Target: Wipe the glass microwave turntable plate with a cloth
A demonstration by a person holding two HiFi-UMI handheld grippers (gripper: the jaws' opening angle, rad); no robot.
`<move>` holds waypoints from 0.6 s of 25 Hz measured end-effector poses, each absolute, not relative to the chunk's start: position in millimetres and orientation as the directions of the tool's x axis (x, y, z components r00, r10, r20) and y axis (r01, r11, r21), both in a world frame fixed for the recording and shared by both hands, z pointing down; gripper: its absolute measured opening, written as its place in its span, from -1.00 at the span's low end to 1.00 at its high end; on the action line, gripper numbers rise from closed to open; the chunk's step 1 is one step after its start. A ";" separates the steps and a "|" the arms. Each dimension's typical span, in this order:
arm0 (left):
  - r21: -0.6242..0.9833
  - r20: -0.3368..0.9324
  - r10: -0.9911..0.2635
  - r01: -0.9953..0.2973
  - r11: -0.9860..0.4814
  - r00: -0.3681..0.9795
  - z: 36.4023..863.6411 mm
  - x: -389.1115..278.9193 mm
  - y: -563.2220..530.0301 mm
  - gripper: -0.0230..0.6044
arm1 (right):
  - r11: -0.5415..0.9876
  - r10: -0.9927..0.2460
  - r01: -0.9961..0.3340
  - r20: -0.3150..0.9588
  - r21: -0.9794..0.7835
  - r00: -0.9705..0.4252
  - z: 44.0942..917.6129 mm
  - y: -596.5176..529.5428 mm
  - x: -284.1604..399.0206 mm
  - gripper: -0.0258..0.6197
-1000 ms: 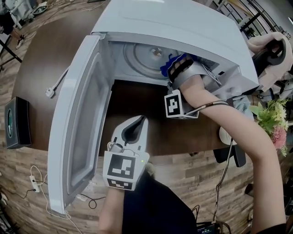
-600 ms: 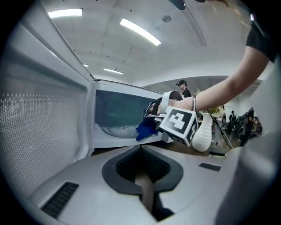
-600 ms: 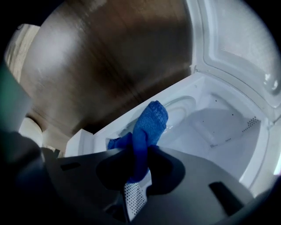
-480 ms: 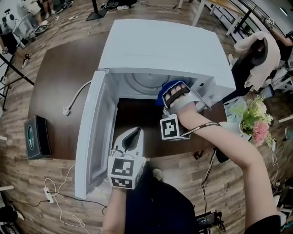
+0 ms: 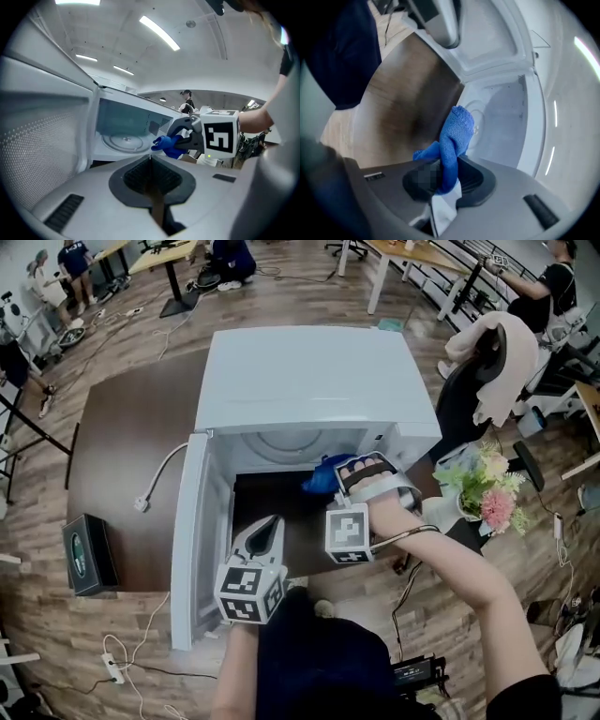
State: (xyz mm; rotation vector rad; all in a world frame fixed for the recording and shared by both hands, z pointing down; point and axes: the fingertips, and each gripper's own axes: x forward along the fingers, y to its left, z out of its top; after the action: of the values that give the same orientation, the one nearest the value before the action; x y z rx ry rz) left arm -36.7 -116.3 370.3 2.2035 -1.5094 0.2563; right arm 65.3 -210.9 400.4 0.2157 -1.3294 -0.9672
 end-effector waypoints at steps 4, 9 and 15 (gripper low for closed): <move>0.279 0.387 -0.829 -0.908 -0.312 0.404 359.5 -29.8 -120.9 -0.90 | 0.726 -0.648 0.182 0.748 0.663 -0.143 385.1 -201.2 74.7 -0.76; 0.256 0.384 -0.823 -0.905 -0.341 0.419 346.9 -27.5 -131.2 -0.90 | 0.770 -0.639 -0.234 0.717 0.594 -0.278 370.5 -190.6 85.6 -0.76; 0.221 0.343 -0.836 -0.902 -0.371 0.428 320.7 -21.8 -142.3 -0.90 | 0.690 -0.696 -0.633 0.562 0.351 -0.447 344.9 -182.9 98.6 -0.76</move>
State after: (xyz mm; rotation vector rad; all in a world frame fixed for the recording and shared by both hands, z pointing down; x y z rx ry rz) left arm -21.8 -142.3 320.7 2.3147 -1.4836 0.2431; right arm 98.6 -182.9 344.9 1.0122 -2.1984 -0.1157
